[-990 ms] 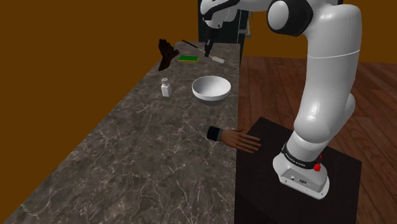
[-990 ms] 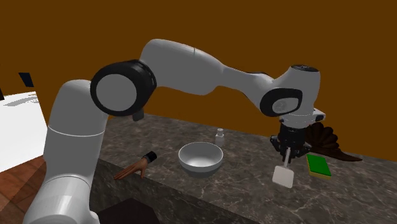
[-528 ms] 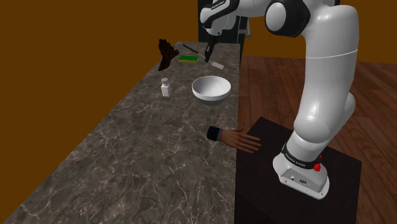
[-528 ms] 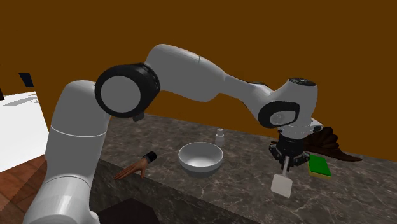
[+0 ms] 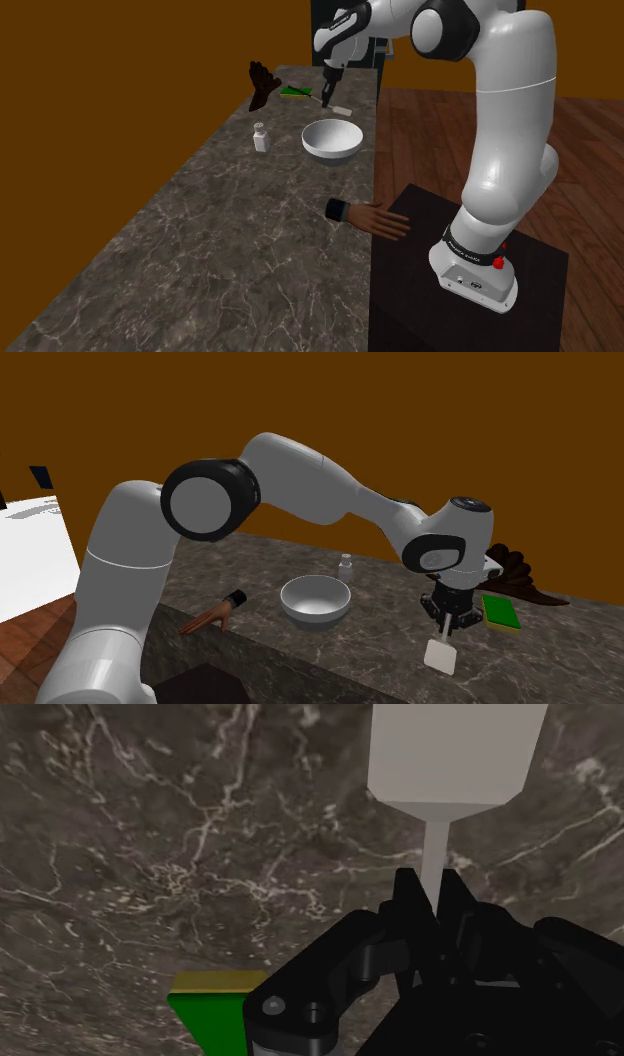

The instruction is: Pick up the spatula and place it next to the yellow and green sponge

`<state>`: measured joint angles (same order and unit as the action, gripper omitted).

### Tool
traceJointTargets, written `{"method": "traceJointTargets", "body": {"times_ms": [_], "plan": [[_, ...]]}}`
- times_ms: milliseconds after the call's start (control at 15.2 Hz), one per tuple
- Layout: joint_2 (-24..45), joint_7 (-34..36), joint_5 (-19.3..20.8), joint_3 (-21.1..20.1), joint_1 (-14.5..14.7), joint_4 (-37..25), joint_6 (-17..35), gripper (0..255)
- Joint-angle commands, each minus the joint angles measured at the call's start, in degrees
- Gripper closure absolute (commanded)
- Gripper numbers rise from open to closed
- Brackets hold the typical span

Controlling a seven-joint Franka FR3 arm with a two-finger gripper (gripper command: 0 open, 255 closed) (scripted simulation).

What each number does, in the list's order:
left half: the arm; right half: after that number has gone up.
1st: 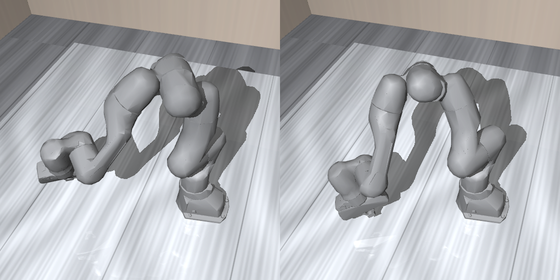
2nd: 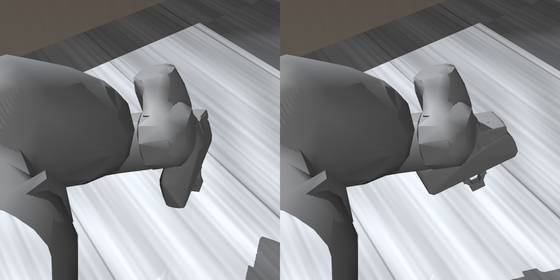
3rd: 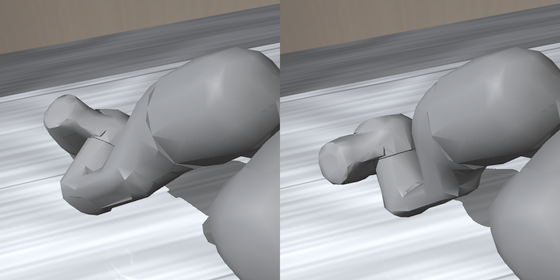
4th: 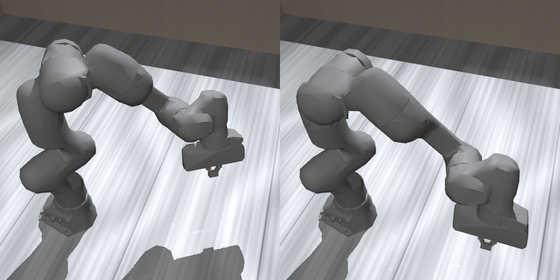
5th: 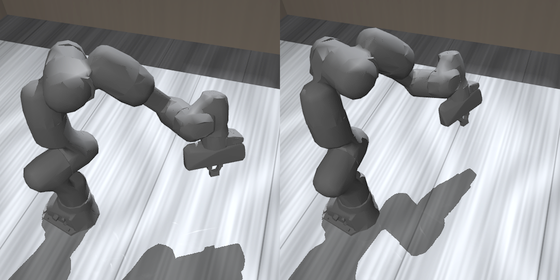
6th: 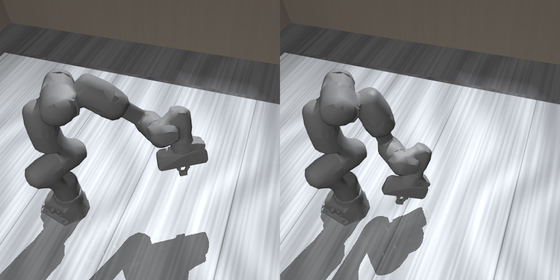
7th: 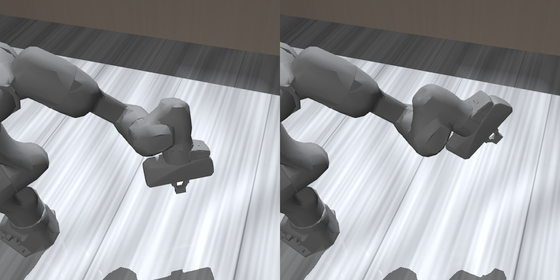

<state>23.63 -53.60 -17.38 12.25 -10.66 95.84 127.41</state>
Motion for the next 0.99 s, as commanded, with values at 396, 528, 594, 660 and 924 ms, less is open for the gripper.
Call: {"method": "traceJointTargets", "body": {"times_ms": [396, 528, 594, 660, 924], "plan": [[0.45, -0.28, -0.26, -0.11, -0.05, 0.44, 0.89, 255], [0.45, -0.28, -0.26, -0.11, -0.05, 0.44, 0.89, 0], [0.45, -0.28, -0.26, -0.11, -0.05, 0.44, 0.89, 0], [0.45, -0.28, -0.26, -0.11, -0.05, 0.44, 0.89, 0], [-0.66, -0.04, 0.15, 0.13, -0.05, 0.20, -0.45, 0]]}}
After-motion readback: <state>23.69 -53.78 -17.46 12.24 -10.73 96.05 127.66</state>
